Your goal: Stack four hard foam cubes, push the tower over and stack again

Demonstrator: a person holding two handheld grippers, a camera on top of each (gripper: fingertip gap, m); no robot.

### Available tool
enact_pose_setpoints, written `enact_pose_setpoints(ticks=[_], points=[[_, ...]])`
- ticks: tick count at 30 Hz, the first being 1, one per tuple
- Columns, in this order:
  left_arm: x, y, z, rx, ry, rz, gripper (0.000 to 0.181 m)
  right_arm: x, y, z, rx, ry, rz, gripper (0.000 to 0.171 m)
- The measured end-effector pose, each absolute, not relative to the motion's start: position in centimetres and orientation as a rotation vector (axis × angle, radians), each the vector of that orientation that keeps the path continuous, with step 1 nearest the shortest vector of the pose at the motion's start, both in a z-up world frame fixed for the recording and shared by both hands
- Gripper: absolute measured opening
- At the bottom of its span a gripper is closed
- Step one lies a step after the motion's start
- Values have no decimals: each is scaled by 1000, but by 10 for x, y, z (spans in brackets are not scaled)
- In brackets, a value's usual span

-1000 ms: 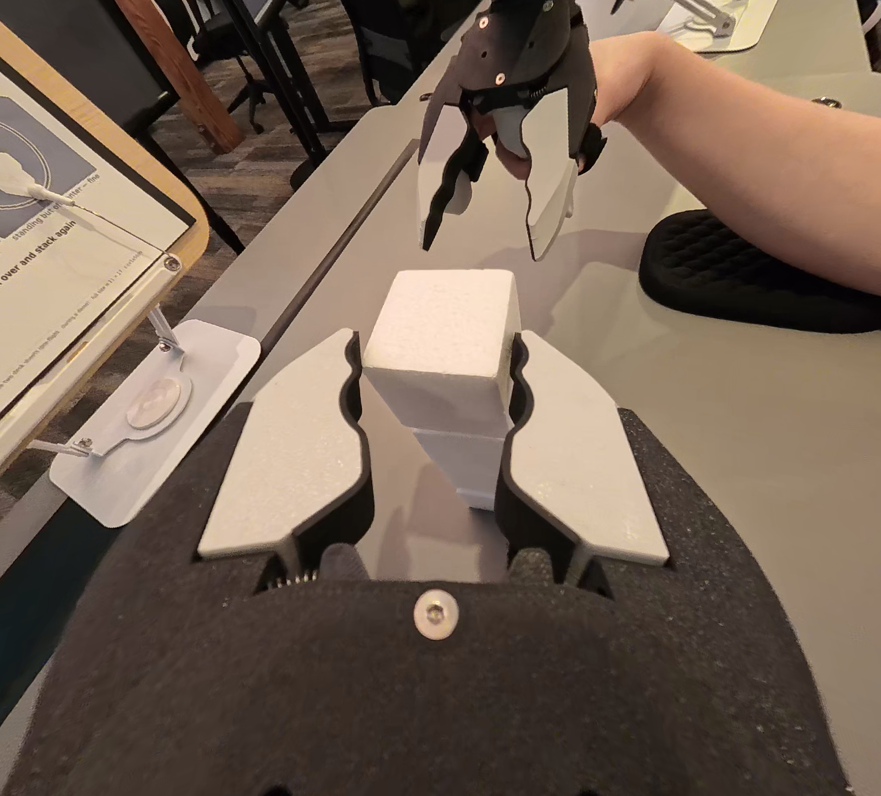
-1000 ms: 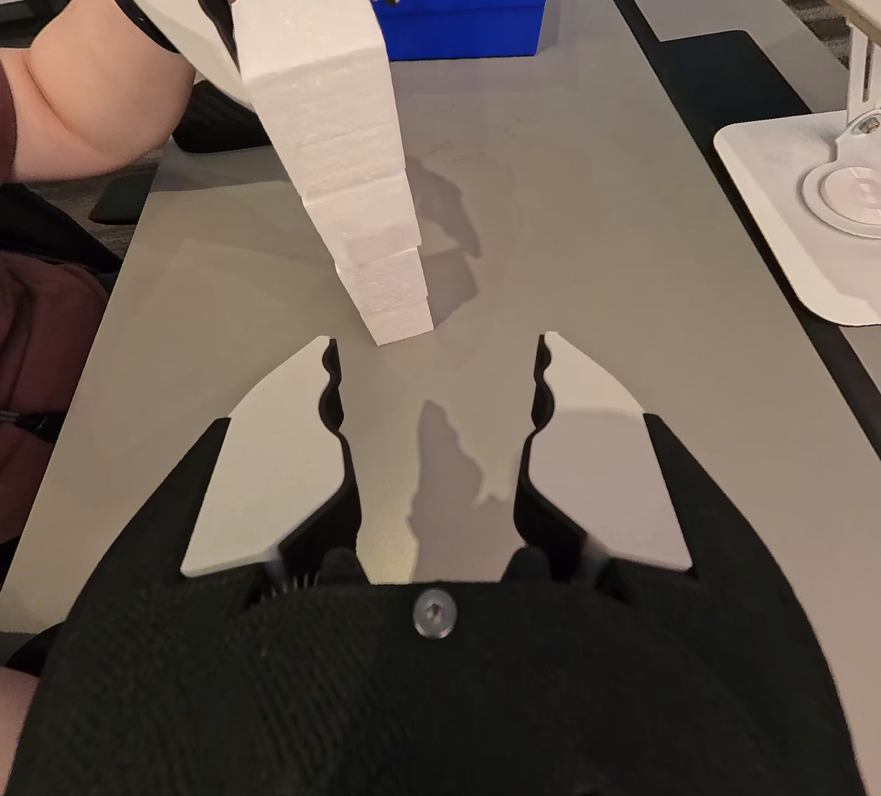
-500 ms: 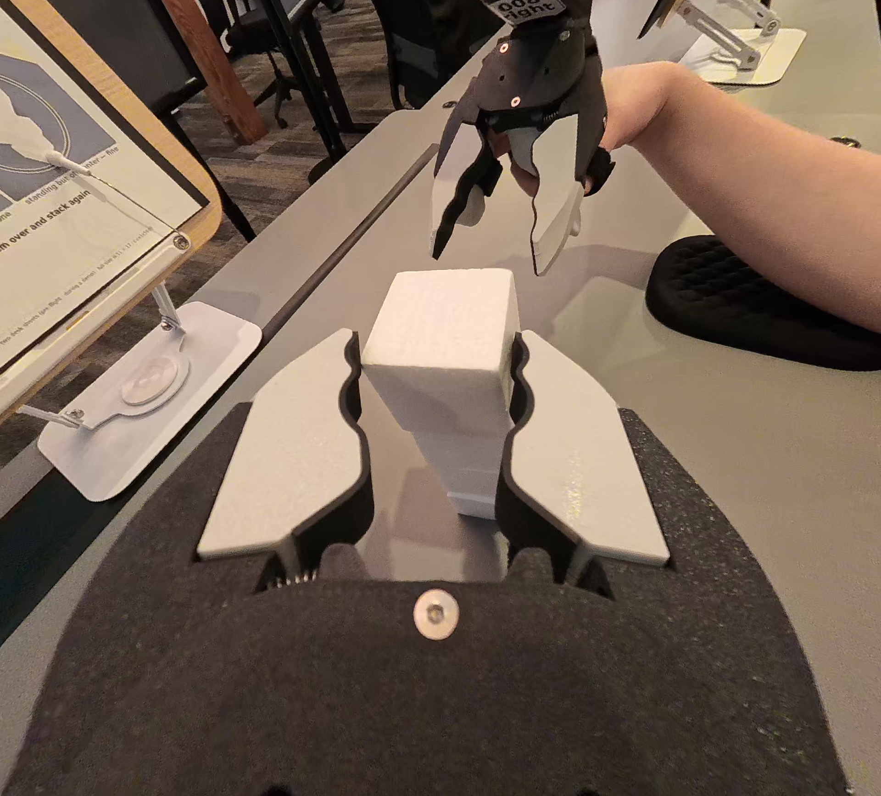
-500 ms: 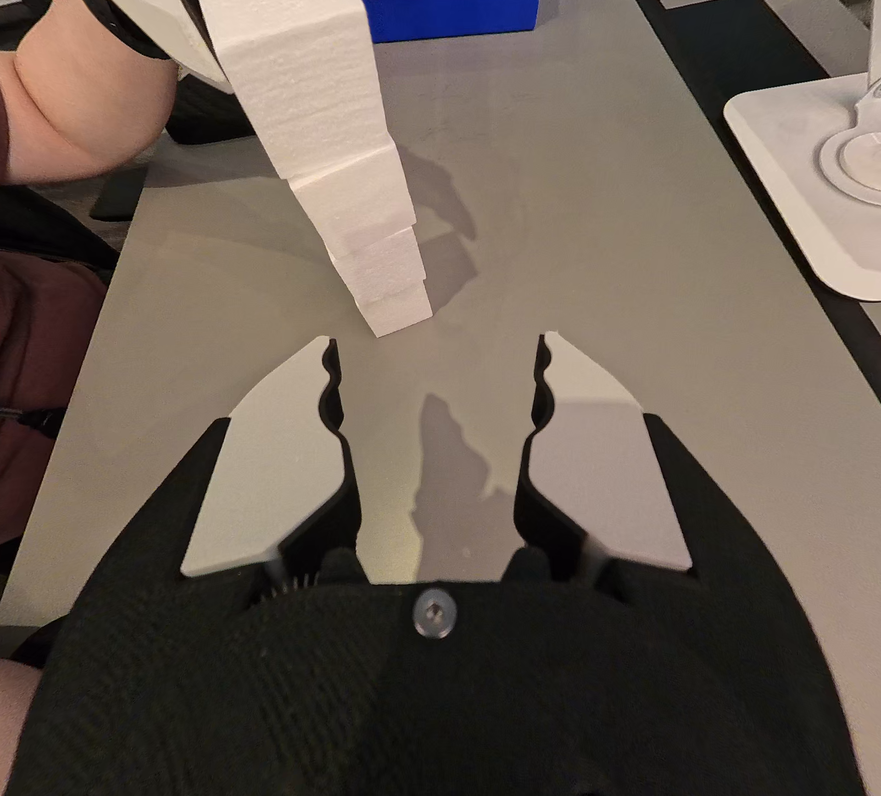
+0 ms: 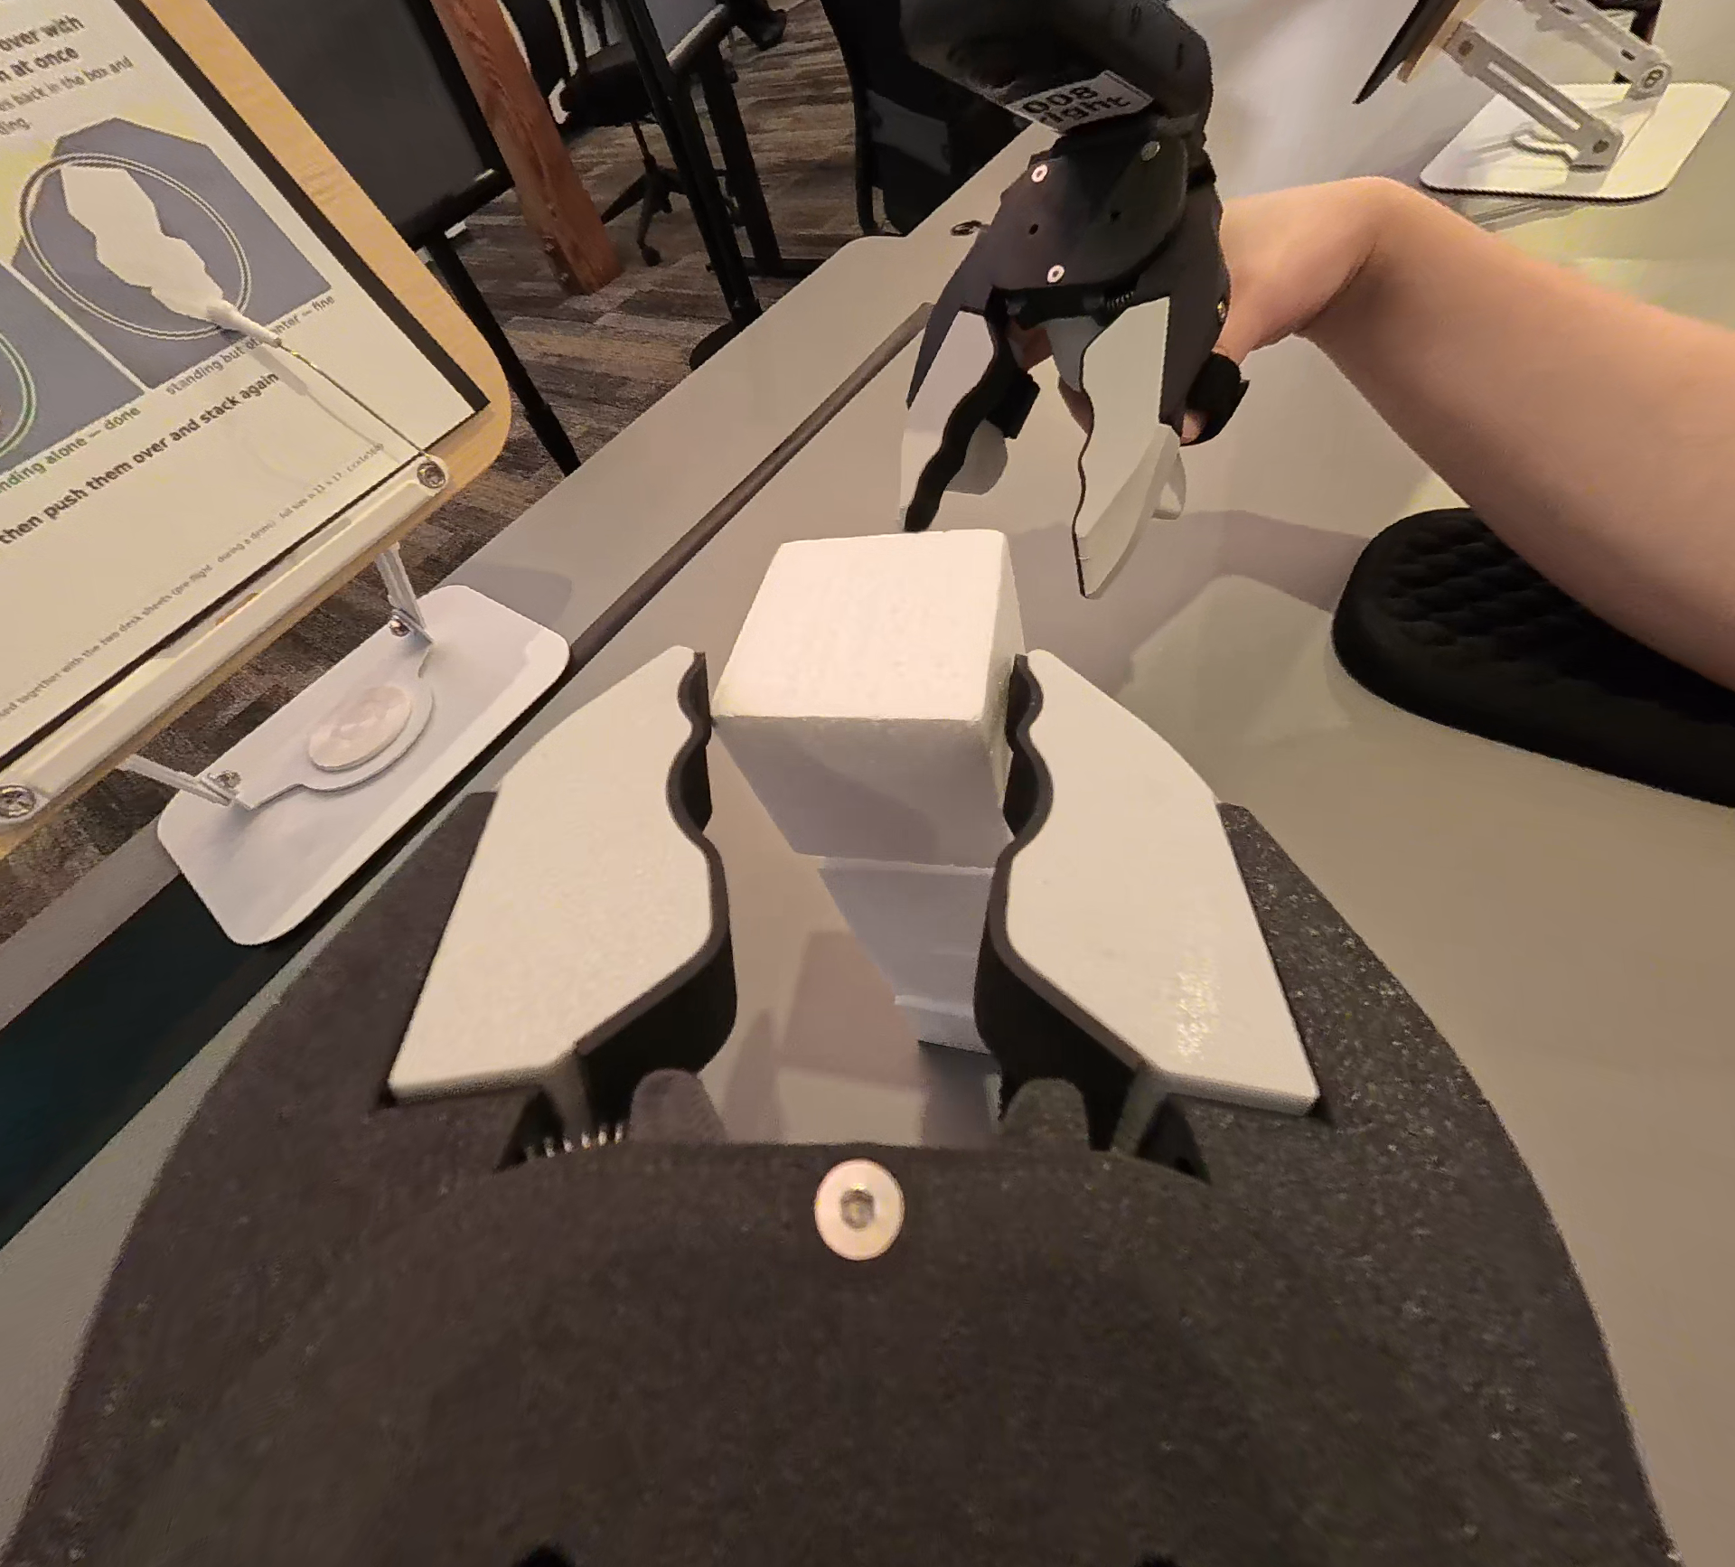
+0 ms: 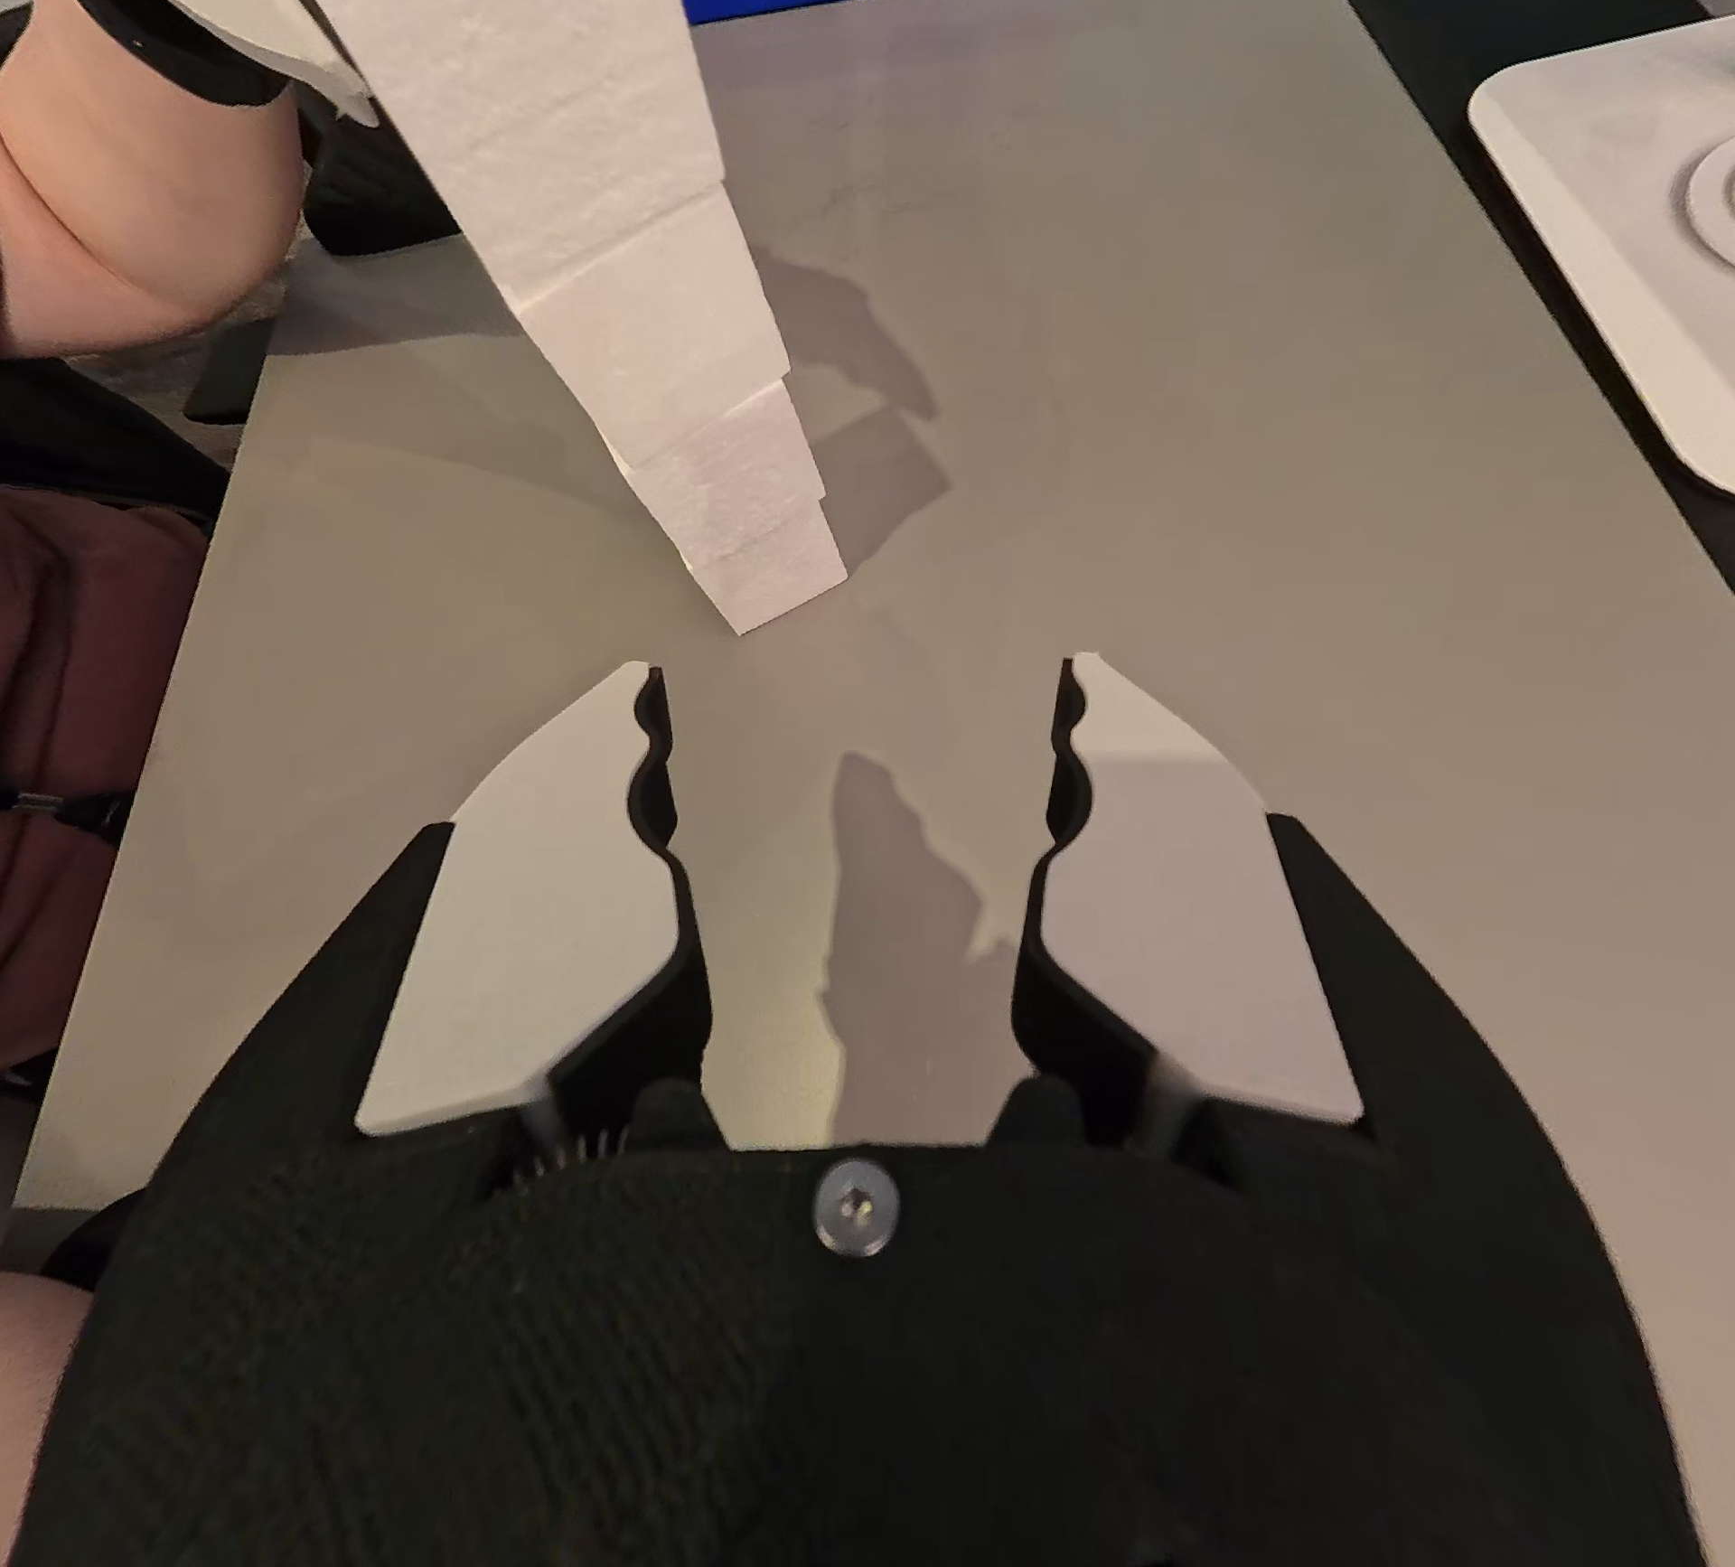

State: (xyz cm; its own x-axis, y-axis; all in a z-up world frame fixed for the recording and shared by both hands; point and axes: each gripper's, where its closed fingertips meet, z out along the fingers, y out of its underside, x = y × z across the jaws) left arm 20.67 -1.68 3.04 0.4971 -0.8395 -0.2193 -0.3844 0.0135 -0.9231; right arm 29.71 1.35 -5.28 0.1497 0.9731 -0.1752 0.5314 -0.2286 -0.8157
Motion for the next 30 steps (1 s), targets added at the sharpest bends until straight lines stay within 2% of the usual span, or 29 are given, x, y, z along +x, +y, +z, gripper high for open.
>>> enact_pose_setpoints(ticks=[11, 15, 18, 20, 21, 23, 24, 30], points=[[208, -20, 23, -1589, 1057, -482, 61, 298, 13, -57, -1858, -1444, 968, 79], [205, -17, 21, -1597, 1031, -456, 87, 297, 11, -52, -1839, -1452, 967, 79], [196, -24, 38, -1551, 966, -517, 91, 294, 3, -37, -1775, -1471, 979, 77], [181, -27, 47, -1524, 909, -526, 89, 289, -13, -22, -1691, -1529, 1015, 67], [171, -26, 49, -1520, 874, -517, 88, 286, -27, -15, -1641, -1590, 1047, 54], [148, -20, 43, -1545, 799, -497, 83, 280, -62, -7, -1524, -1778, 1105, 15], [138, -15, 35, -1573, 763, -489, 79, 277, -78, -8, -1477, -1879, 1096, 1], [104, 11, -44, -1778, 568, -517, 67, 247, -125, -61, -1439, -2396, 790, 1]])
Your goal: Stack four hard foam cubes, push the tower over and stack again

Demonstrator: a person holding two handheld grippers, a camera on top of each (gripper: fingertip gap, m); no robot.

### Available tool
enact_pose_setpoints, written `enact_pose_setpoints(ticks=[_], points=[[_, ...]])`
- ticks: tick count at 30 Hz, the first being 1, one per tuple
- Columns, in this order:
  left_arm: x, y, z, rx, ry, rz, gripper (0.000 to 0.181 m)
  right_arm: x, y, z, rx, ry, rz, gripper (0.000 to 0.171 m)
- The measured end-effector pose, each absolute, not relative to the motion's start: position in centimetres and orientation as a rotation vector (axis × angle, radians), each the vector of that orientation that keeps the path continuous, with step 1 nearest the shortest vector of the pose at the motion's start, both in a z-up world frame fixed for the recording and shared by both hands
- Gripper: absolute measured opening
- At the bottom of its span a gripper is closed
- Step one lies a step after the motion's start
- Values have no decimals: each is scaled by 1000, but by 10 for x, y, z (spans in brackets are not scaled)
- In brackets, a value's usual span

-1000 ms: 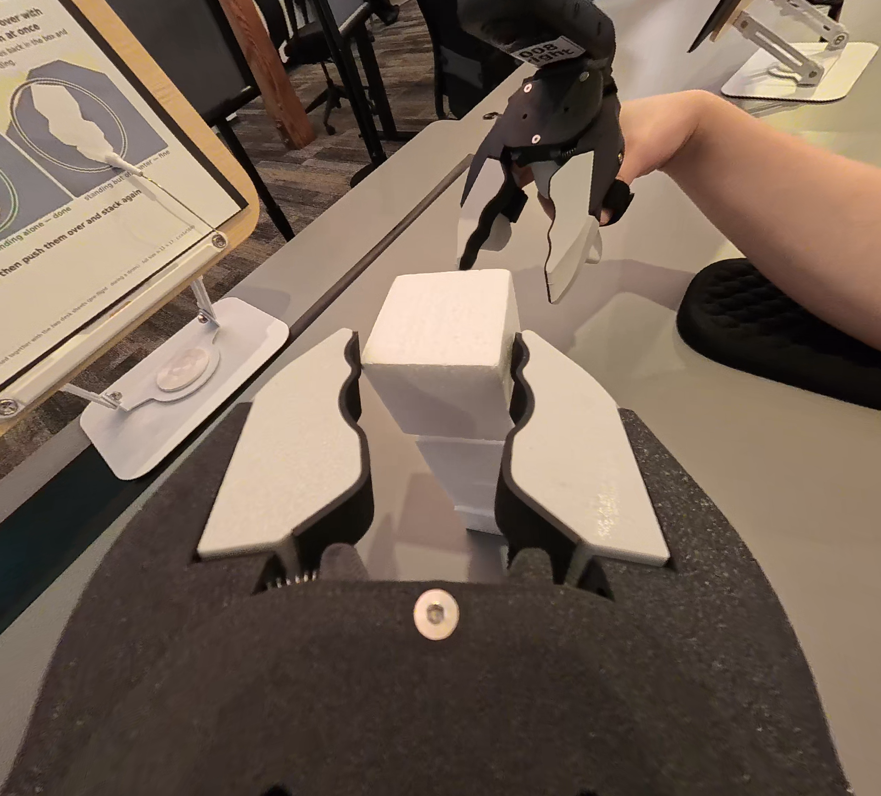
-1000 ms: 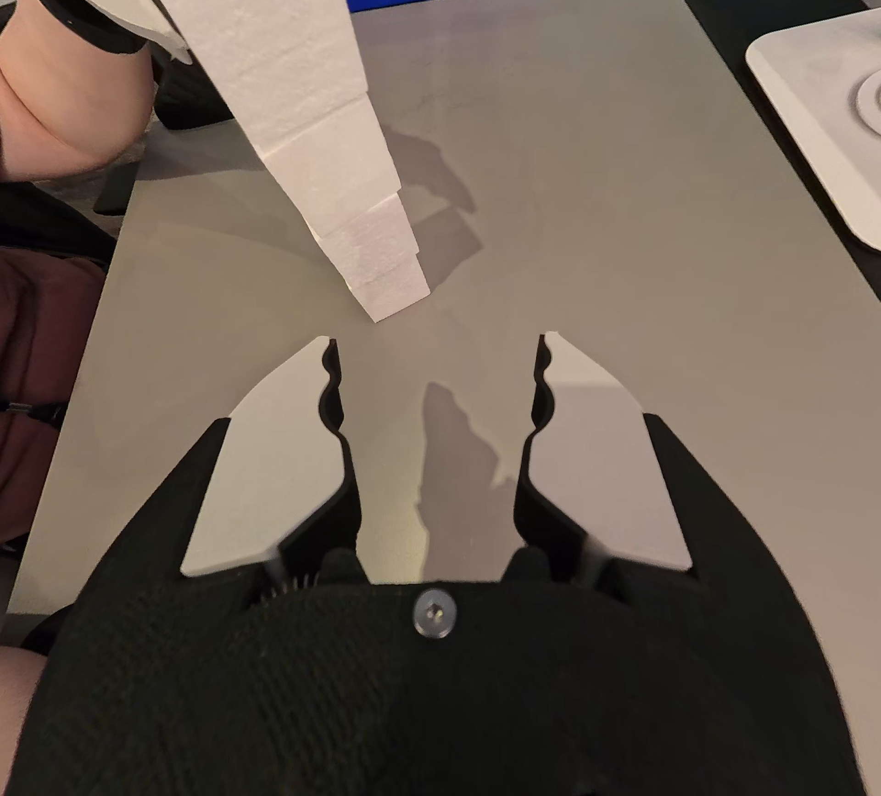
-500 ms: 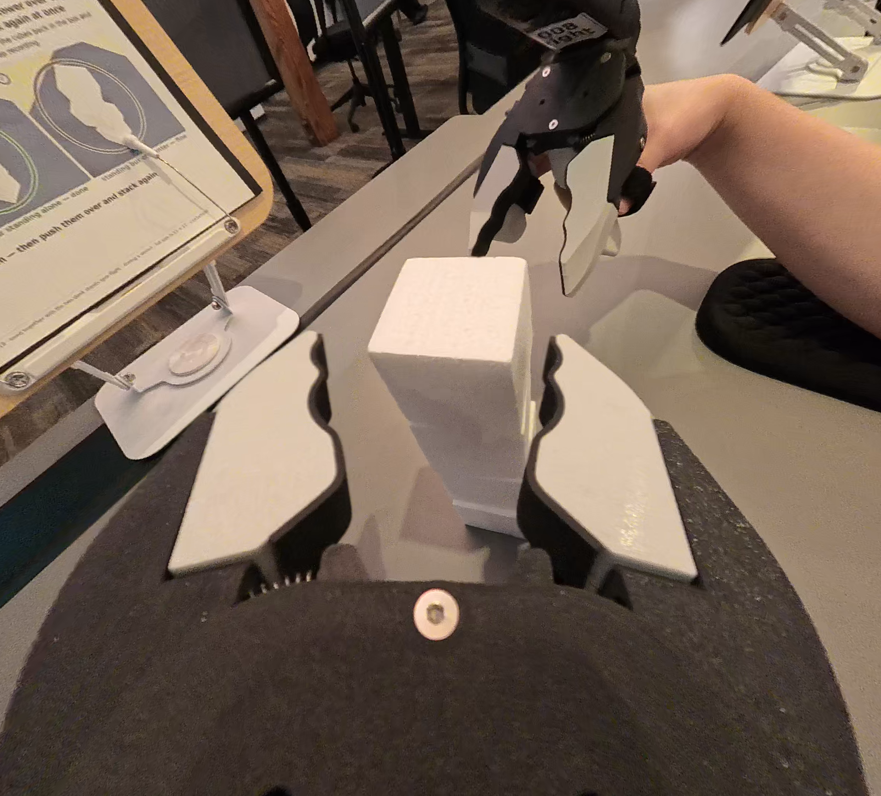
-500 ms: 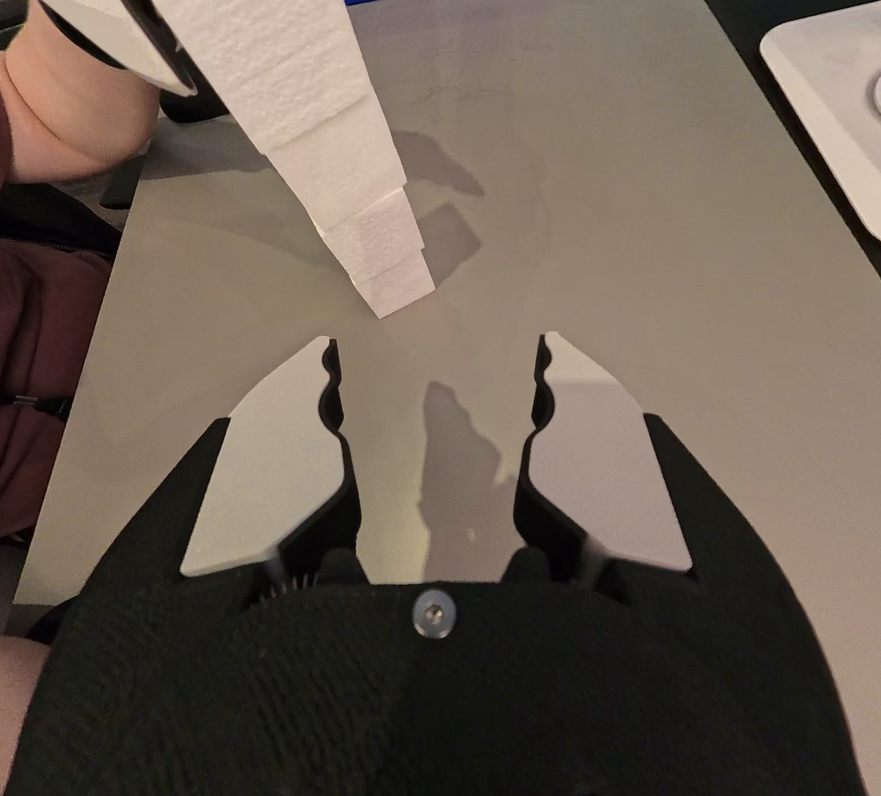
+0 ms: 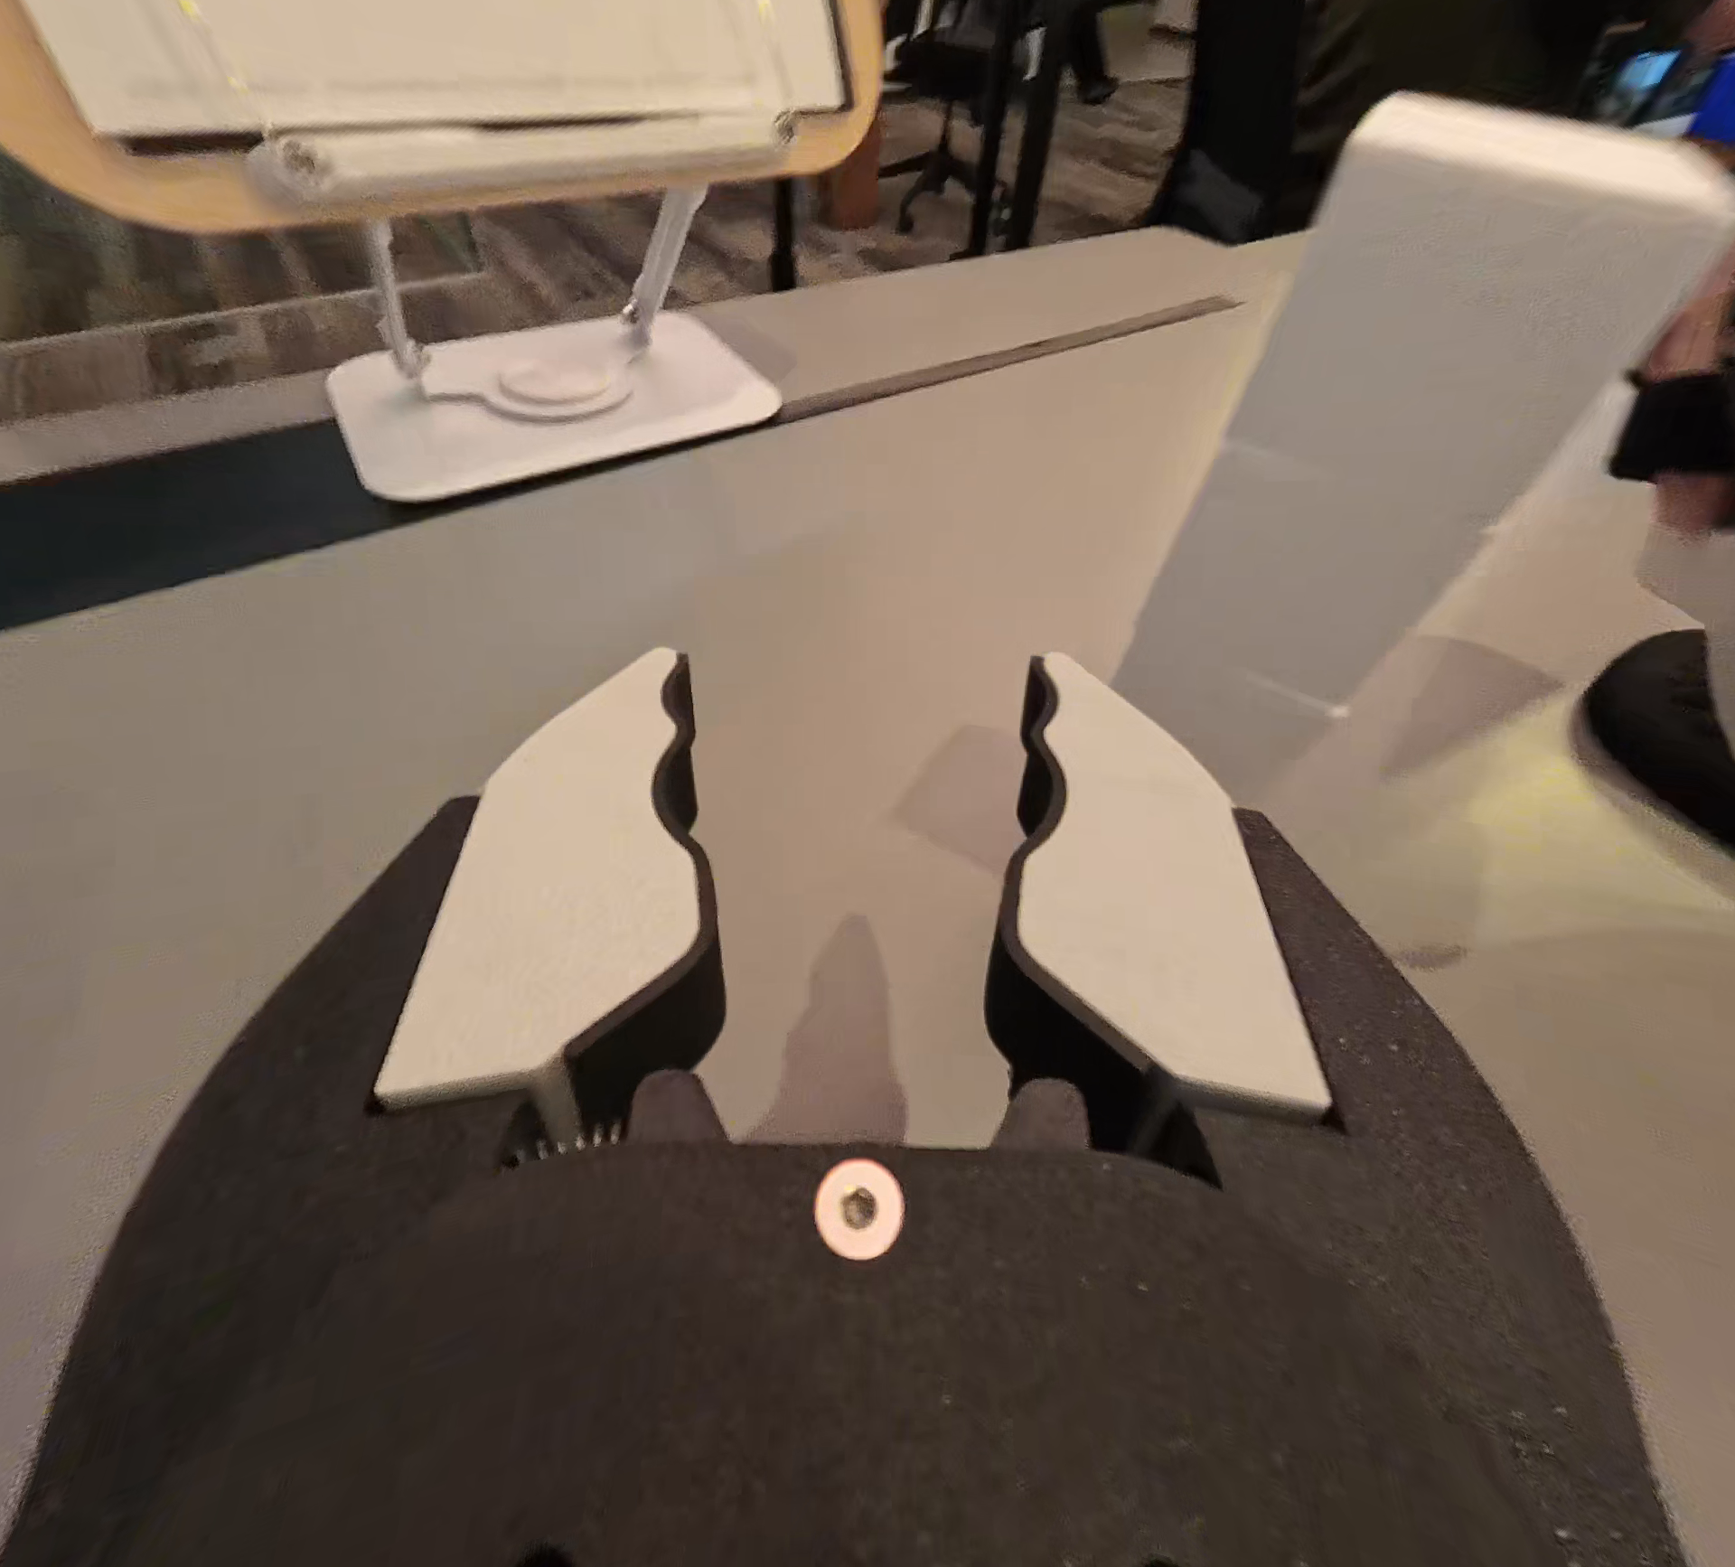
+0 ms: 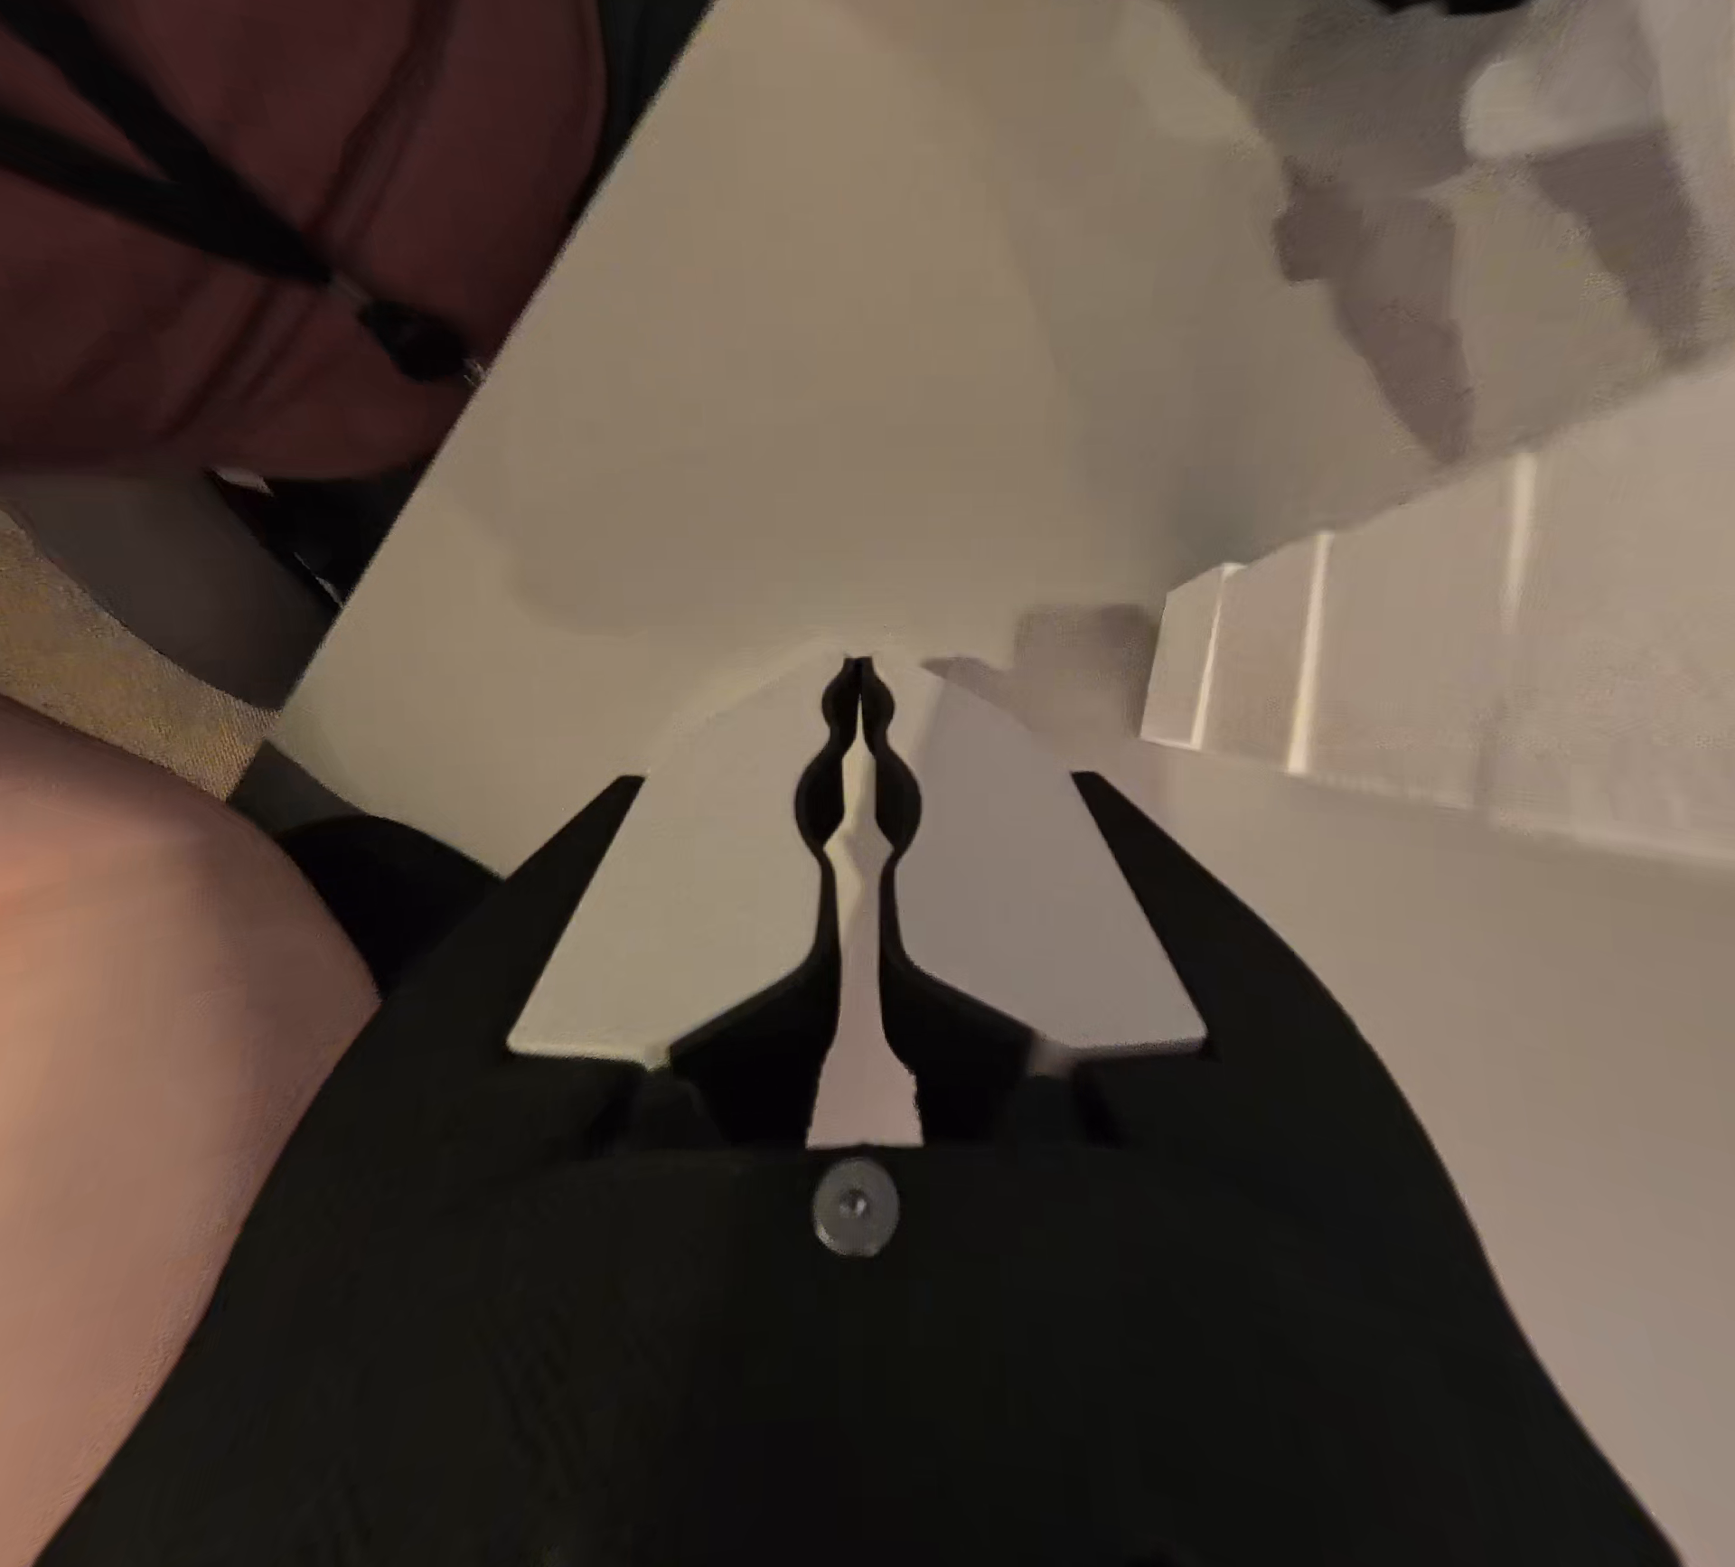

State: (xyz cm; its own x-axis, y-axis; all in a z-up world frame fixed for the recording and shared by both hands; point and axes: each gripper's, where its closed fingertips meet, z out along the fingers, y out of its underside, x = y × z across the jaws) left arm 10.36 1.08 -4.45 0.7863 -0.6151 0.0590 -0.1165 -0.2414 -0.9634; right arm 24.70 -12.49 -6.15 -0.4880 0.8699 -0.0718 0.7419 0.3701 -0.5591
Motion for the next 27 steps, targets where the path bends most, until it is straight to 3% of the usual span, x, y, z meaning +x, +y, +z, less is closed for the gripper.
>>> enact_pose_setpoints(ticks=[5, 9, 14, 27], points=[[90, 22, -53, -1793, 488, -443, 72, 235, -109, -106, -1548, -2526, 474, 1], [88, 22, -56, -1805, 488, -450, 72, 214, -86, -97, -1425, -2391, 347, 1], [85, 22, -53, -1804, 463, -483, 71, 201, -30, -83, -1376, -2164, -95, 1], [63, 26, -43, -1779, 365, -477, 71, 216, -14, -7, -1300, -1826, -47, 1]])
